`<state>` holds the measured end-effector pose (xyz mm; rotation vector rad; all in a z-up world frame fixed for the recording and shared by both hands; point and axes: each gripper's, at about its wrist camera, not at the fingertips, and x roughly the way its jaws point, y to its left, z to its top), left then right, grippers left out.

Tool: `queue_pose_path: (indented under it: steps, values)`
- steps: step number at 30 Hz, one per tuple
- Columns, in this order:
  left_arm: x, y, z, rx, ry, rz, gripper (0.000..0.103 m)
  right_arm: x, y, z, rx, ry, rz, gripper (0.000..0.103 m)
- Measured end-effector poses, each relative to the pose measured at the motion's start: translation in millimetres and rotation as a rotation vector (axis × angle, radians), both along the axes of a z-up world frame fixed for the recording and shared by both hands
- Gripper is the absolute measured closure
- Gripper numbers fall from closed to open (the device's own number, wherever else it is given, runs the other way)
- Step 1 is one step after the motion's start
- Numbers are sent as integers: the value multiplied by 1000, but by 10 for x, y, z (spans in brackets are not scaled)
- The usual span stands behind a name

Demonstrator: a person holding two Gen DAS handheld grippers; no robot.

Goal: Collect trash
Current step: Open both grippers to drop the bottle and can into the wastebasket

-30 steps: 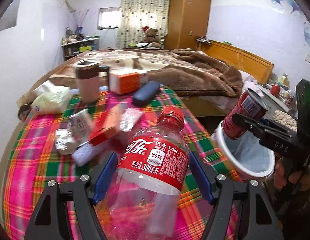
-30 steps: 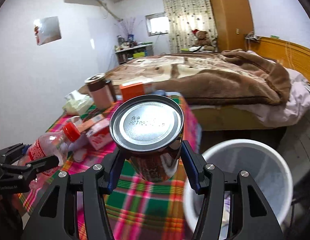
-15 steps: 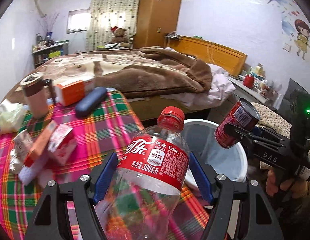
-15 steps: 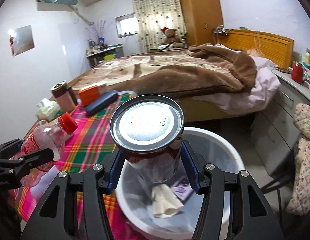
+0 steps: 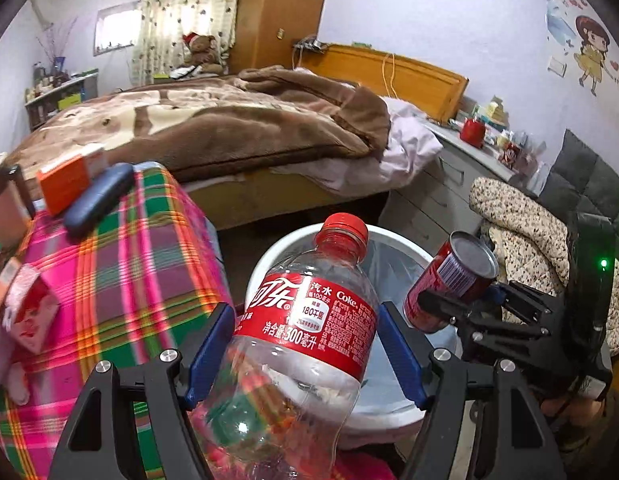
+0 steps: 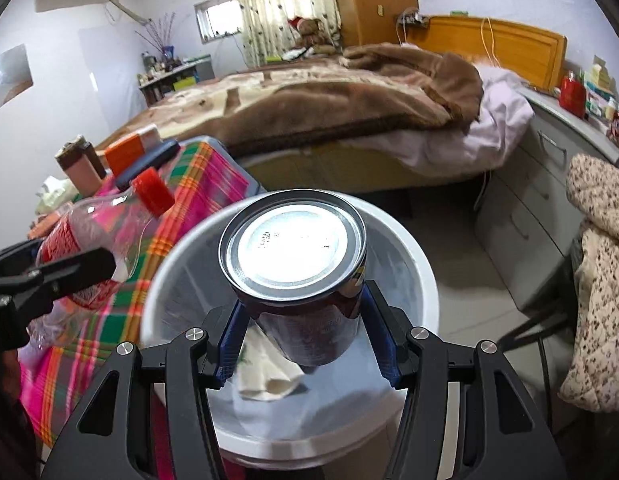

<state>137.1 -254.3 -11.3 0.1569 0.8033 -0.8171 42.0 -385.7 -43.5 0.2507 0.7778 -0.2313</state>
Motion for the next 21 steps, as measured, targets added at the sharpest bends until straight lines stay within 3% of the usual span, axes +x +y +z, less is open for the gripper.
queue_pose_path:
  steps: [13,16,21]
  values:
    - [145,-431,-264,21,81,-40,30,-55,-133,-143,6,69,-3,45]
    - [160,-429,-281,12,85,-38,30,-80,-149,-105,-2,54,-3,29]
    - [148,-392,-217,-16,77,-44,27,-128,-158,-53,-6,36,-6,29]
